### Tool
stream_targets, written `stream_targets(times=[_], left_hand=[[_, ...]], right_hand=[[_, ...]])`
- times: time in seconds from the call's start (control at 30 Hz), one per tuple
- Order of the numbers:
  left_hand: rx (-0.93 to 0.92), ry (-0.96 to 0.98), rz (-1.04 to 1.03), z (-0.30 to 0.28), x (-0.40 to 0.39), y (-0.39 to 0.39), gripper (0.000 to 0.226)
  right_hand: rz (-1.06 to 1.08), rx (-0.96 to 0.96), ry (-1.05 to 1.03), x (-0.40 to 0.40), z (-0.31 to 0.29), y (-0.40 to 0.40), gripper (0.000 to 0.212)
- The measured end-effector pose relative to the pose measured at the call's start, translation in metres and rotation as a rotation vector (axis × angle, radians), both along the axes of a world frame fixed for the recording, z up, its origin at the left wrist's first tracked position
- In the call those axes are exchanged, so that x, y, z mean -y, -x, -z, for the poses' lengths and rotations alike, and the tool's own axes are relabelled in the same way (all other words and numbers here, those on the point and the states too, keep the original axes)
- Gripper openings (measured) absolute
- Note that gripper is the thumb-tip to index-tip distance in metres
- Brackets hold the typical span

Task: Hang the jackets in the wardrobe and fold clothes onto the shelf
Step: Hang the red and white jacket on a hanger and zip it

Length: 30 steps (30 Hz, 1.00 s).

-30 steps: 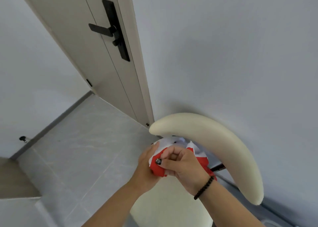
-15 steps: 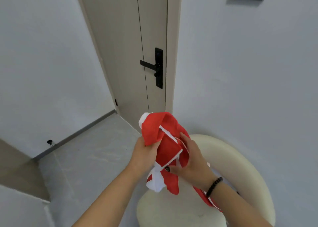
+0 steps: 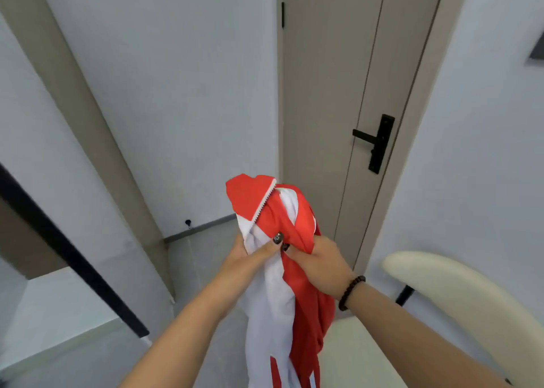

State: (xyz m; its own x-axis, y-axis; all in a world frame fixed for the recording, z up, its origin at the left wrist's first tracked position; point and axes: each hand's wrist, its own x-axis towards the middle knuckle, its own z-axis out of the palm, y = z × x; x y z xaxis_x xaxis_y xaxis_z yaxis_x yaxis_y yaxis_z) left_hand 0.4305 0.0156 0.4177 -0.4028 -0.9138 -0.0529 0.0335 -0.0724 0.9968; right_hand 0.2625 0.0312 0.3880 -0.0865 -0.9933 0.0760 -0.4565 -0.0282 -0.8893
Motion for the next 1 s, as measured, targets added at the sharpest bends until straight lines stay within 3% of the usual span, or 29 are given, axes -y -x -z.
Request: stream_targets(times=[0.1, 0.2, 0.37, 0.5, 0.6, 0.67, 0.83, 1.0], left_hand=[[0.062, 0.033, -0.084, 0.009, -0.033, -0.07, 0.046], [0.086, 0.033, -0.299, -0.001, -0.055, -0.137, 0.029], [0.127, 0.019, -0.548, -0.022, -0.088, -0.235, 0.024], [0.046, 0.09, -0.735, -0.034, -0.11, -0.284, 0.025], [0.044, 0.166, -0.818, -0.04, -0.12, -0.303, 0.02], [0.102, 0.199, -0.85, -0.043, -0.12, -0.314, 0.019], [0.246, 0.102, -0.943, -0.031, -0.103, -0.349, 0.024], [0.489, 0.135, -0.783, 0.0, -0.077, -0.358, 0.026]], right_hand=[[-0.128, 0.089, 0.044, -0.003, -0.028, -0.068, 0.039], [-0.296, 0.092, 0.059, -0.013, -0.049, -0.125, 0.024], [-0.475, 0.093, -0.038, -0.025, -0.059, -0.193, 0.013], [-0.358, 0.08, -0.068, -0.017, -0.046, -0.24, 0.028], [-0.189, 0.264, -0.072, -0.011, -0.038, -0.278, 0.005], [-0.17, 0.28, -0.112, -0.007, -0.037, -0.3, 0.016], [-0.438, 0.333, -0.389, 0.013, -0.038, -0.351, 0.014], [-0.59, 0.298, -0.851, 0.054, -0.019, -0.4, 0.05]])
